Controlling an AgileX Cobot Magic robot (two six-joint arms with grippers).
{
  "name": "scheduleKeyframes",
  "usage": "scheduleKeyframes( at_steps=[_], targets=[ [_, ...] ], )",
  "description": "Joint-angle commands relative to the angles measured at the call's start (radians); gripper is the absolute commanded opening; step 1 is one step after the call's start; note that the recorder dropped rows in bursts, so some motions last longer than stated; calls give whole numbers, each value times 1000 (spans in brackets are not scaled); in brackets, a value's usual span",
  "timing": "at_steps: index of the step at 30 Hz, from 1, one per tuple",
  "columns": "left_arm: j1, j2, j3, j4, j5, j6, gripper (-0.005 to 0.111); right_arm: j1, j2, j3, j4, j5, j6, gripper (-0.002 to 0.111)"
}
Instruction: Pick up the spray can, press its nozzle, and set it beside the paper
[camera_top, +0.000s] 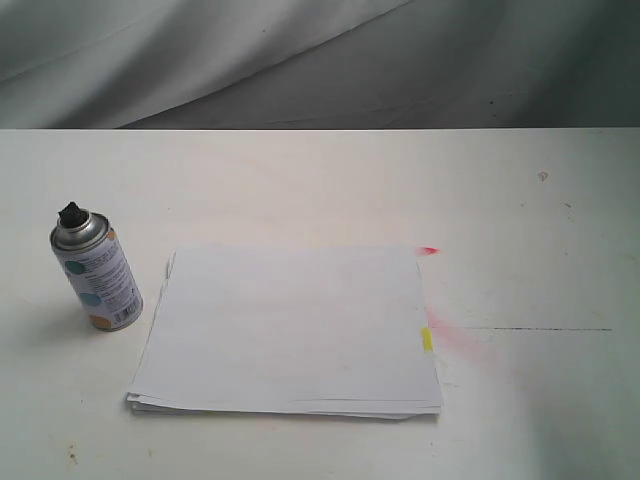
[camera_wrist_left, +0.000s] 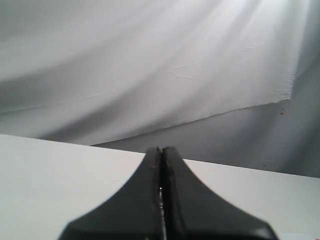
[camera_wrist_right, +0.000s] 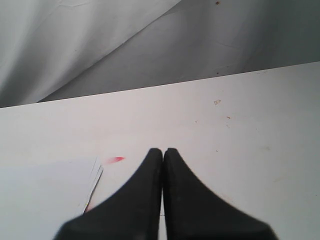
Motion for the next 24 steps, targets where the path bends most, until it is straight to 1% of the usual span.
scheduleKeyframes(
  at_steps=[1, 2, 3, 4, 5, 6, 7, 15, 16, 18, 20, 21, 22, 23, 24],
  targets=[
    [-5, -21, 5, 57, 67, -112, 0, -7, -3, 4, -14, -3, 3, 0],
    [-5, -21, 5, 214, 47, -242, 0, -7, -3, 4, -14, -3, 3, 0],
    [-5, -21, 0, 339, 34, -382, 0, -7, -3, 4, -14, -3, 3, 0],
    [-5, -21, -7, 612, 17, -639, 0, -7, -3, 4, -14, -3, 3, 0],
    [-5, -21, -15, 882, 17, -951, 0, -7, -3, 4, -14, -3, 3, 0],
    [-5, -21, -17, 938, 17, -1056, 0, -7, -3, 4, -14, -3, 3, 0],
    [-5, -21, -17, 938, 31, -1075, 0, -7, -3, 4, -14, -3, 3, 0],
    [-5, -21, -17, 938, 33, -1064, 0, -7, -3, 4, -14, -3, 3, 0],
    [-5, -21, -17, 905, 37, -1035, 0, -7, -3, 4, -14, -3, 3, 0],
    [-5, -21, -17, 779, 43, -935, 0, -7, -3, 4, -14, -3, 3, 0],
    [-5, -21, -17, 500, 49, -696, 0, -7, -3, 4, -14, -3, 3, 0],
    [-5, -21, -17, 372, 51, -532, 0, -7, -3, 4, -14, -3, 3, 0],
    [-5, -21, -17, 166, 57, -355, 0, -7, -3, 4, -14, -3, 3, 0],
    [-5, -21, -17, 25, 62, -174, 0, -7, -3, 4, -14, -3, 3, 0],
    [-5, -21, -17, -109, 75, -38, 0, -7, -3, 4, -14, -3, 3, 0]
  ],
)
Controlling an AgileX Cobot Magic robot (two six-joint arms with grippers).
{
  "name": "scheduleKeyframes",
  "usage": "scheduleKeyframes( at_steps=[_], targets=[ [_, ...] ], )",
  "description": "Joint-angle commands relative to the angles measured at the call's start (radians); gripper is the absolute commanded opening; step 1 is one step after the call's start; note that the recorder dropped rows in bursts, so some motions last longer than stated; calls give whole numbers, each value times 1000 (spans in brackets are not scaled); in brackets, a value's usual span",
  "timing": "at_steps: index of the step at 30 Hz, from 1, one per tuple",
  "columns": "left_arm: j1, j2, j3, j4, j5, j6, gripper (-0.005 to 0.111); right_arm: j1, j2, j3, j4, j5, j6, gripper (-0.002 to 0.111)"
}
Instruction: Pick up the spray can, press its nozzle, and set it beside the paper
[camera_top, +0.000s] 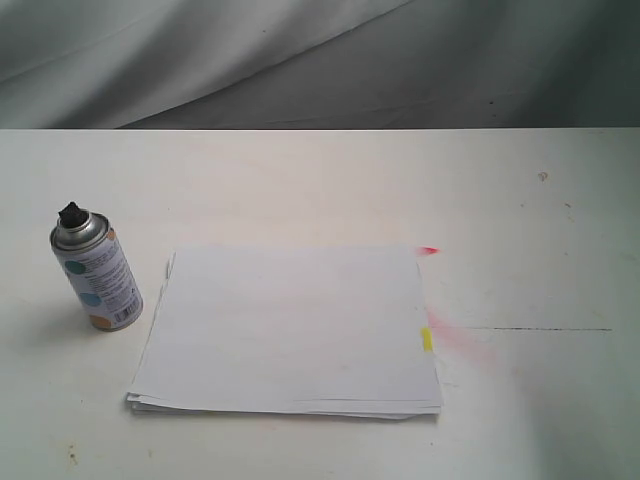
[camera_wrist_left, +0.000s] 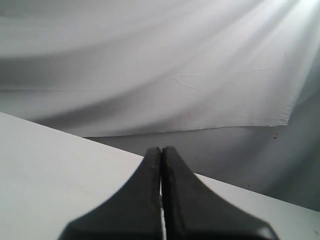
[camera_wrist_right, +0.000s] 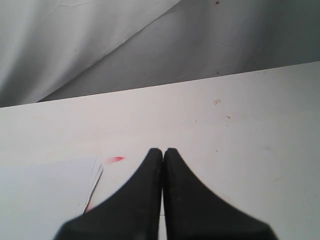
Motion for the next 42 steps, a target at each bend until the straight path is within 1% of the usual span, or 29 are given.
scheduleKeyframes(
  at_steps=[1, 3, 6, 9, 12, 15, 18, 20, 22, 28, 32, 42],
  targets=[
    [-5, -3, -7, -686, 42, 725, 0, -7, -3, 4, -14, -3, 3, 0],
    [-5, -3, -7, -780, 46, 842, 0, -7, -3, 4, -14, -3, 3, 0],
    [-5, -3, -7, -772, 51, 866, 0, -7, -3, 4, -14, -3, 3, 0],
    [-5, -3, -7, -726, 71, 873, 0, -7, -3, 4, -14, -3, 3, 0],
    [-5, -3, -7, -728, 116, 909, 0, -7, -3, 4, -14, -3, 3, 0],
    [-5, -3, 18, -745, 121, 959, 0, -7, -3, 4, -14, -3, 3, 0],
    [-5, -3, 51, -830, 121, 1012, 0, -7, -3, 4, -14, -3, 3, 0],
    [-5, -3, 51, -923, 123, 1080, 0, -7, -3, 4, -14, -3, 3, 0],
    [-5, -3, 51, -983, 139, 1143, 0, -7, -3, 4, -14, -3, 3, 0],
    [-5, -3, 51, -1069, 199, 1291, 0, -7, -3, 4, -14, -3, 3, 0],
    [-5, -3, 51, -1069, 251, 1292, 0, -7, -3, 4, -14, -3, 3, 0],
    [-5, -3, 51, -1064, 242, 1289, 0, -7, -3, 4, -14, -3, 3, 0]
  ],
)
